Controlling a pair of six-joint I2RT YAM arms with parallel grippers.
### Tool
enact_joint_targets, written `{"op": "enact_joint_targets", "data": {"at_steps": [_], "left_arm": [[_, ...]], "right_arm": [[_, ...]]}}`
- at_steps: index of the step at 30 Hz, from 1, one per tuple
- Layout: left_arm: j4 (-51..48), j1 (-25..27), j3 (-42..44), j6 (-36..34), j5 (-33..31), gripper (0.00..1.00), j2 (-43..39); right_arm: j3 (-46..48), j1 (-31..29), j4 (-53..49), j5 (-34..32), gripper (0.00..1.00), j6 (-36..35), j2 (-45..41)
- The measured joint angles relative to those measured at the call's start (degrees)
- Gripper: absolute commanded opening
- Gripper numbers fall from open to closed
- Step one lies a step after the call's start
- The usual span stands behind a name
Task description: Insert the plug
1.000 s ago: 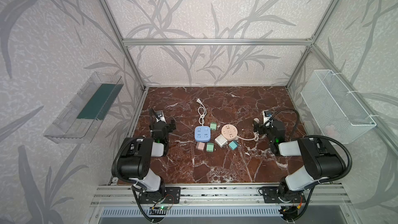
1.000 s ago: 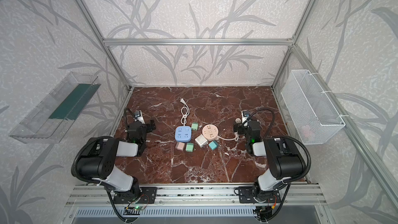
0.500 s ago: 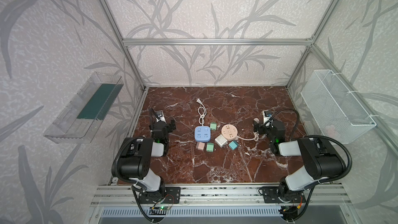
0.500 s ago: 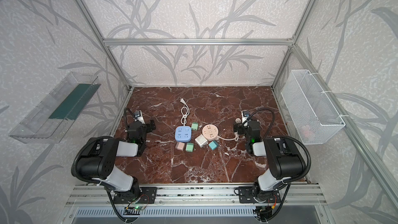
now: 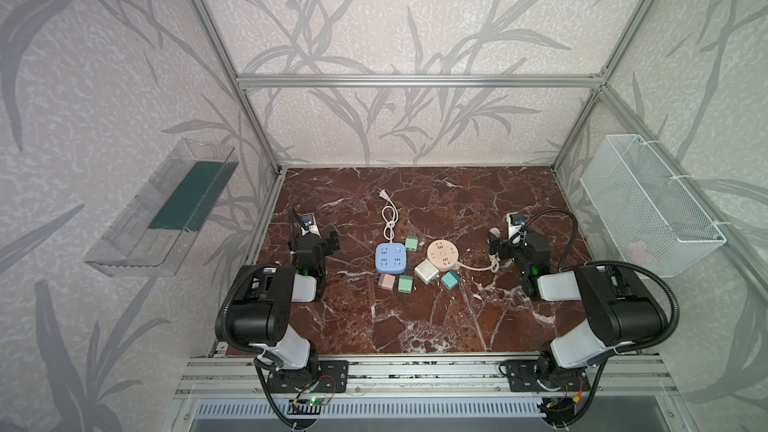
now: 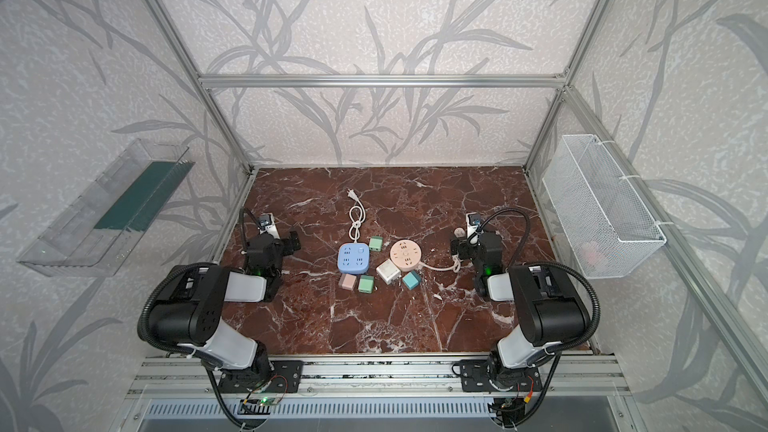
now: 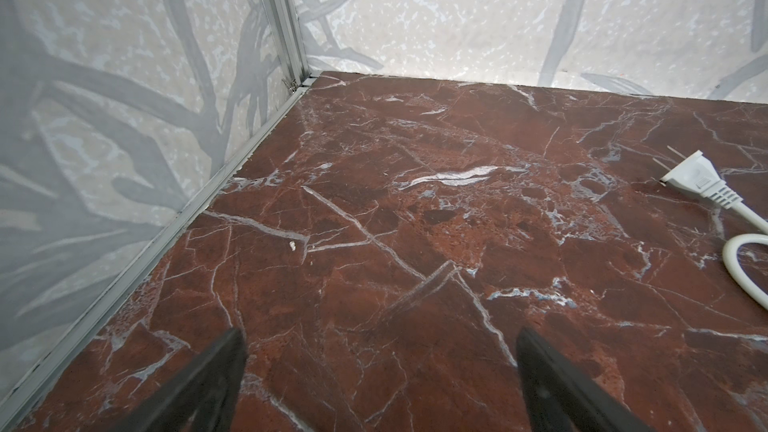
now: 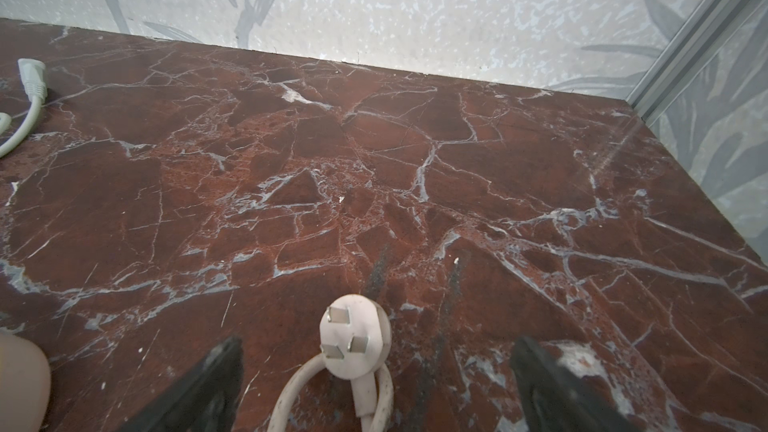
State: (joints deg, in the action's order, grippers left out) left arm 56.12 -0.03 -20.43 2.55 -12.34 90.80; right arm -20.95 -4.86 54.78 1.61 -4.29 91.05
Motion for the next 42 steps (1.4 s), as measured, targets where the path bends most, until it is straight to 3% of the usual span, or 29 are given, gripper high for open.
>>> {"op": "enact_joint_targets", "data": {"at_steps": [35, 38, 42], "left_arm": [[-0.1, -0.3, 0.0, 0.0, 0.5, 0.99, 0.0], [-0.2, -2.1, 0.0, 0.6, 3.8, 0.99, 0.0], [2.2, -8.3, 1.6, 2.4, 11.8, 0.99, -0.1]], "right_arm": [[0.0, 0.0, 0.0, 0.0, 0.99, 0.0, 0.0], [0.0, 0.0, 0.0, 0.0, 0.99, 0.0, 0.0], [0.0, 0.0, 0.0, 0.0, 0.99, 0.0, 0.0]]}}
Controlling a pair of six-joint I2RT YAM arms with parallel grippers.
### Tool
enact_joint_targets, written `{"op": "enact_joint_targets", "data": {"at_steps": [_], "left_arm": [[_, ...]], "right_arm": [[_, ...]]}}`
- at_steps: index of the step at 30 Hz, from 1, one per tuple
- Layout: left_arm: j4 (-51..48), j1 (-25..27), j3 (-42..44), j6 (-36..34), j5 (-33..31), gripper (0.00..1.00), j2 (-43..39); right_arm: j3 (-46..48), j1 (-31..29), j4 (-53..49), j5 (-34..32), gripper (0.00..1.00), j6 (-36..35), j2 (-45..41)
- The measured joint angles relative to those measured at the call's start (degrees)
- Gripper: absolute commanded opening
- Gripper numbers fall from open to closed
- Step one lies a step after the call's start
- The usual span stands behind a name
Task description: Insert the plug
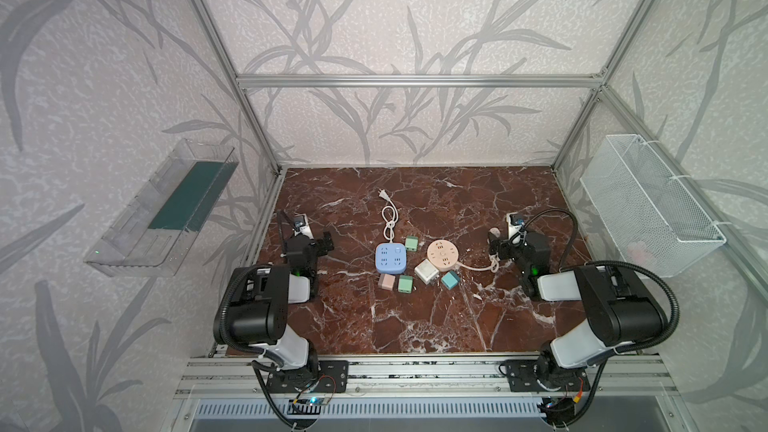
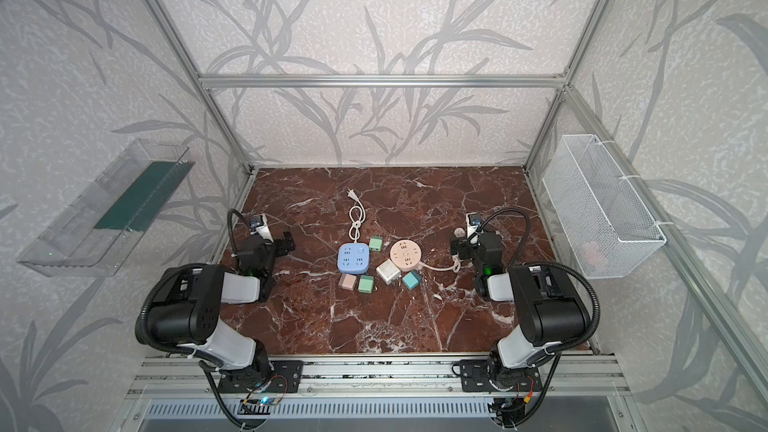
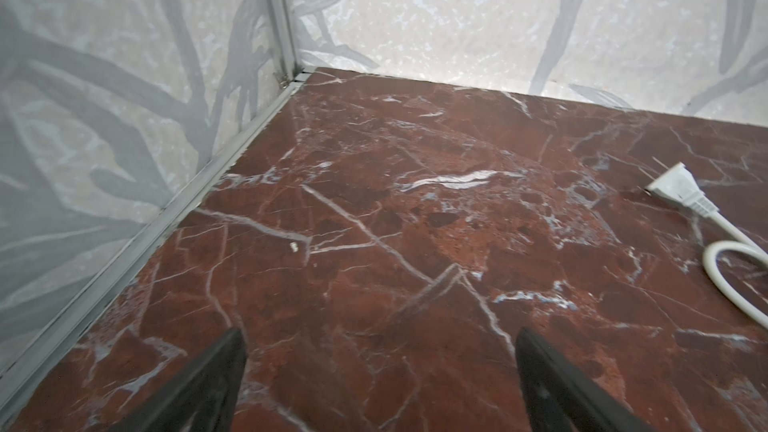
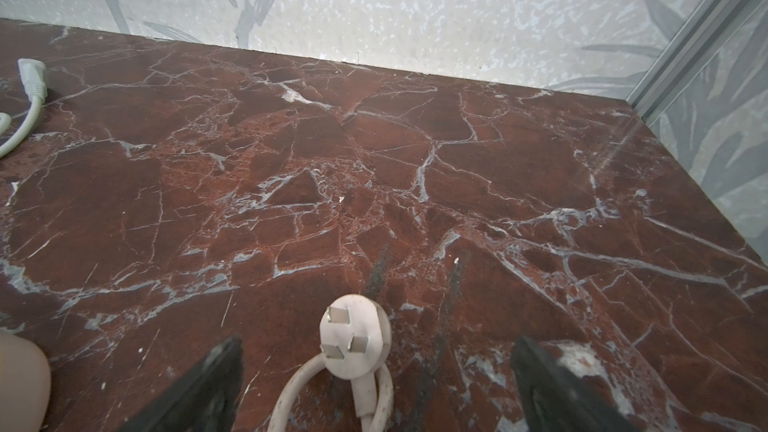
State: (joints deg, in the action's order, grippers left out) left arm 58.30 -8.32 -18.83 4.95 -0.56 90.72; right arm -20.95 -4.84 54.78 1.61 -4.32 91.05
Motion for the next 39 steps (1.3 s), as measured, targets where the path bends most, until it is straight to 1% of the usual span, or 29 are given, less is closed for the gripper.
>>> {"op": "enact_joint_targets", "data": {"at_steps": [3, 5, 6, 9, 10, 13, 15, 17, 20, 21, 23, 25, 27, 31, 33, 35, 37, 39], "left_arm": [[0.0, -0.3, 0.2, 0.3, 2.6, 0.99, 0.0], [-0.3, 0.0, 0.3, 0.6, 2.9, 0.99, -0.8], [-1.2, 0.2, 0.6, 0.9, 2.4, 0.99, -2.3], [-6.3, 0.6, 1.6, 1.9, -0.3, 0.99, -11.5], [-8.2, 0.7, 1.6, 2.7, -1.2, 0.99, -15.6], [-11.1, 1.1, 1.5, 4.4, -2.2, 0.99, -24.4], [-12.2, 1.6, 1.4, 6.2, -2.6, 0.99, -27.4], [-15.5, 1.9, 0.8, 9.1, -3.3, 0.99, -29.2], [-25.4, 3.0, -3.1, 13.6, -4.3, 0.99, -30.5], [-28.9, 4.1, -5.1, 14.3, -5.6, 0.99, -30.6], [-35.2, 9.2, -9.1, 14.2, -9.2, 0.99, -30.5], [-40.8, 16.5, -13.0, 13.0, -12.4, 0.99, -30.0], [-46.1, 22.4, -16.4, 12.6, -14.7, 0.99, -28.7], [-57.3, 30.4, -20.8, 12.8, -17.6, 0.99, -26.0], [-62.1, 33.6, -21.3, 12.9, -17.2, 0.99, -26.5], [-66.2, 36.4, -21.3, 13.7, -15.4, 0.99, -28.4], [-69.0, 38.4, -21.3, 16.1, -12.4, 0.99, -31.1], [-72.7, 39.0, -22.6, 18.8, -8.6, 0.99, -32.7]], "right_arm": [[0.0, 0.0, -0.1, -0.2, 0.99, 0.0, -0.1], [-0.3, -0.2, -3.1, -1.2, 0.99, 0.0, -1.7], [-0.9, -0.2, -6.3, -1.6, 0.99, 0.0, -3.4], [-4.7, -1.4, -14.5, -4.5, 0.99, 0.2, -9.6], [-6.4, -1.9, -17.2, -5.7, 0.99, 1.0, -12.0], [-12.8, -2.8, -27.3, -8.1, 0.99, 5.0, -17.2], [-17.3, -3.0, -33.5, -8.8, 0.99, 7.7, -18.8], [-19.8, -3.7, -38.7, -9.4, 0.99, 10.7, -20.3], [-20.6, -5.5, -46.5, -10.3, 0.99, 14.7, -23.0], [-20.8, -6.4, -49.6, -10.4, 0.99, 15.9, -23.6], [-22.0, -8.7, -56.2, -10.6, 1.00, 18.0, -24.1], [-24.1, -11.8, -62.5, -10.8, 0.99, 19.4, -24.1], [-26.6, -15.7, -68.1, -11.7, 0.97, 20.2, -24.1], [-31.8, -24.0, -77.9, -12.3, 0.92, 21.3, -24.1], [-33.5, -27.8, -82.0, -12.7, 0.88, 22.2, -24.2], [-33.9, -31.1, -85.4, -12.5, 0.85, 23.2, -24.3], [-33.7, -33.1, -88.4, -11.7, 0.81, 24.5, -24.5], [-32.9, -34.6, -90.3, -10.9, 0.78, 25.7, -24.9]]}}
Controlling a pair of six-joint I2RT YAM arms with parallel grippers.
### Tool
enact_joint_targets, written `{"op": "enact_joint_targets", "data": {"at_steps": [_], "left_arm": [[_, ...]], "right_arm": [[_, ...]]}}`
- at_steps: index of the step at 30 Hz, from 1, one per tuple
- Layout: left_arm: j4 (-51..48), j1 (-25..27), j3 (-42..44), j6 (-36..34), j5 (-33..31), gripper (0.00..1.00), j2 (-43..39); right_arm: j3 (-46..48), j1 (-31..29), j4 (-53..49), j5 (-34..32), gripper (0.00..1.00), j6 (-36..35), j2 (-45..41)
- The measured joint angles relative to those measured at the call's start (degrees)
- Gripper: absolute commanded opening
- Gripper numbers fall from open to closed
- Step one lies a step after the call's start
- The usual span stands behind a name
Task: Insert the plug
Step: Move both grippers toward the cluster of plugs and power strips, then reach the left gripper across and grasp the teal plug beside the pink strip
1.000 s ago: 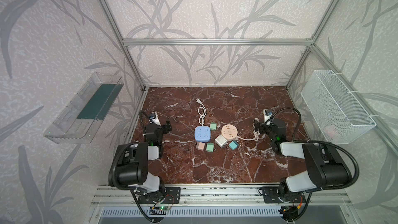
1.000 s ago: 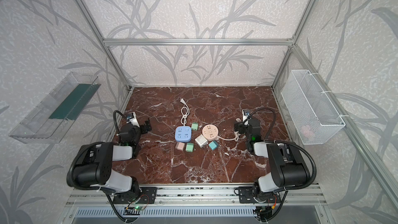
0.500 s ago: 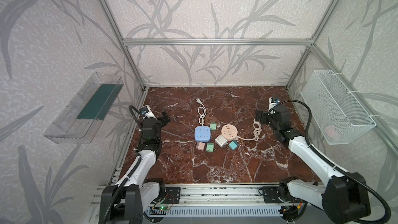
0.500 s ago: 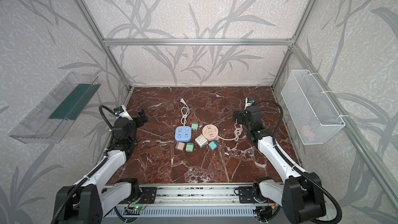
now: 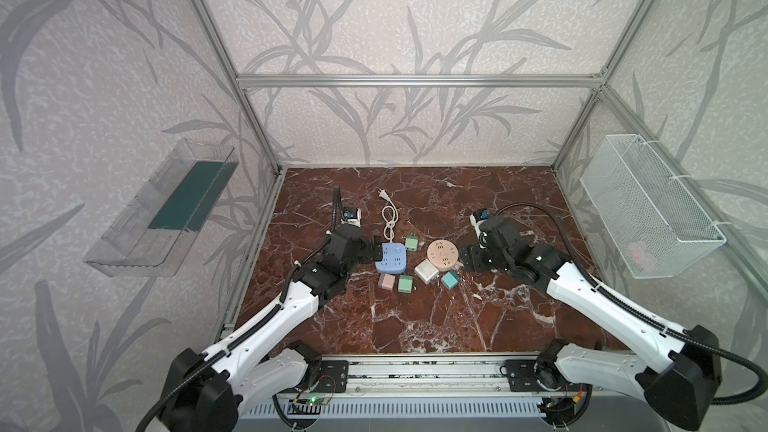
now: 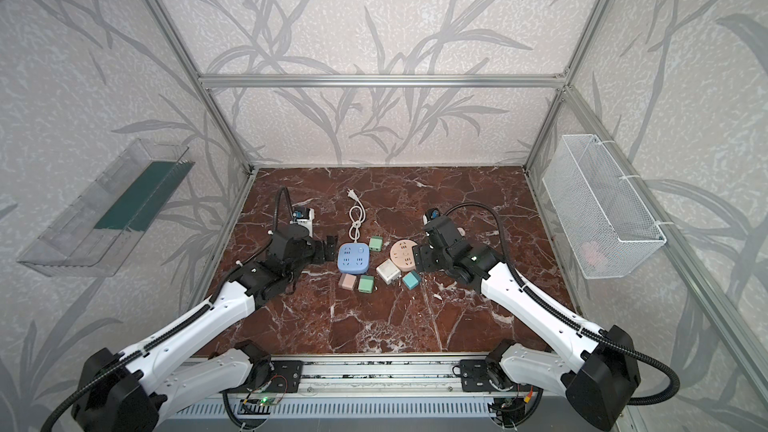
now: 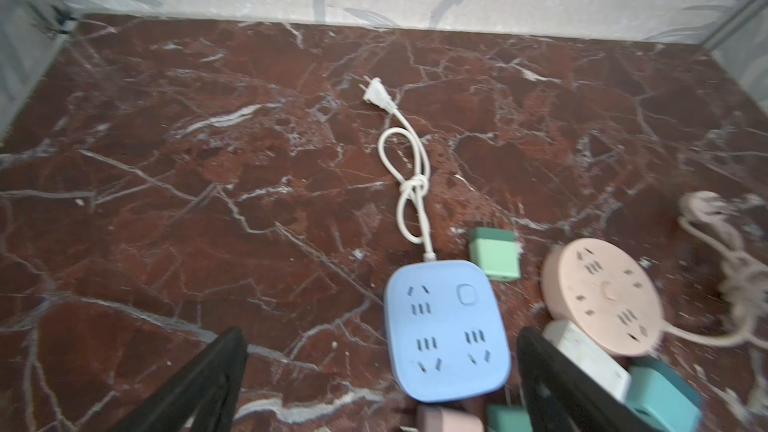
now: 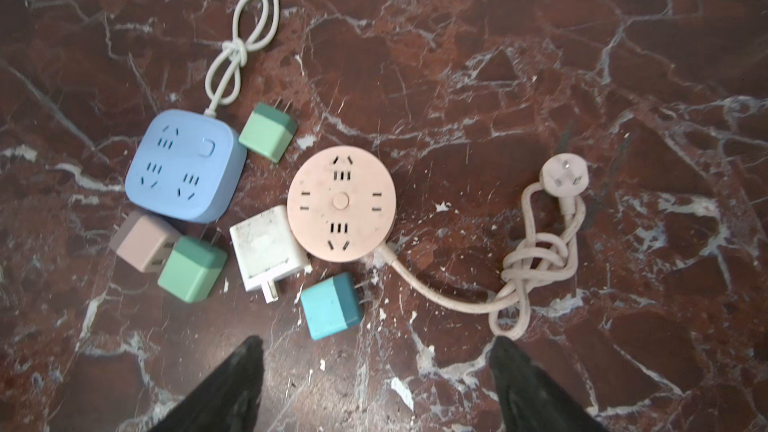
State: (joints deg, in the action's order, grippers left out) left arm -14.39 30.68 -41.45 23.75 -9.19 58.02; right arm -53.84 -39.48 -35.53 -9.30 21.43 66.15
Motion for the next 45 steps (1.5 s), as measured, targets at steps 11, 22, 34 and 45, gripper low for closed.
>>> {"op": "enact_joint_targets", "data": {"at_steps": [11, 22, 34, 45], "left_arm": [[-11.6, 6.1, -7.3, 4.5, 14.3, 0.99, 4.0], [-7.3, 8.3, -2.8, 6.8, 16.8, 0.96, 5.8], [-2.4, 23.4, -9.7, 4.4, 15.7, 0.81, 23.9], [-5.2, 27.5, -24.2, -0.8, 14.8, 0.62, 37.8]], "right_arm": [[6.0, -5.6, -1.8, 2.4, 0.64, 5.5, 2.4], [6.2, -5.9, -1.4, 0.9, 0.60, 22.7, 9.2], [6.8, 2.0, -6.7, -0.7, 0.60, 26.0, -0.4], [10.7, 11.5, -10.0, 4.6, 0.58, 24.3, -8.7]]}}
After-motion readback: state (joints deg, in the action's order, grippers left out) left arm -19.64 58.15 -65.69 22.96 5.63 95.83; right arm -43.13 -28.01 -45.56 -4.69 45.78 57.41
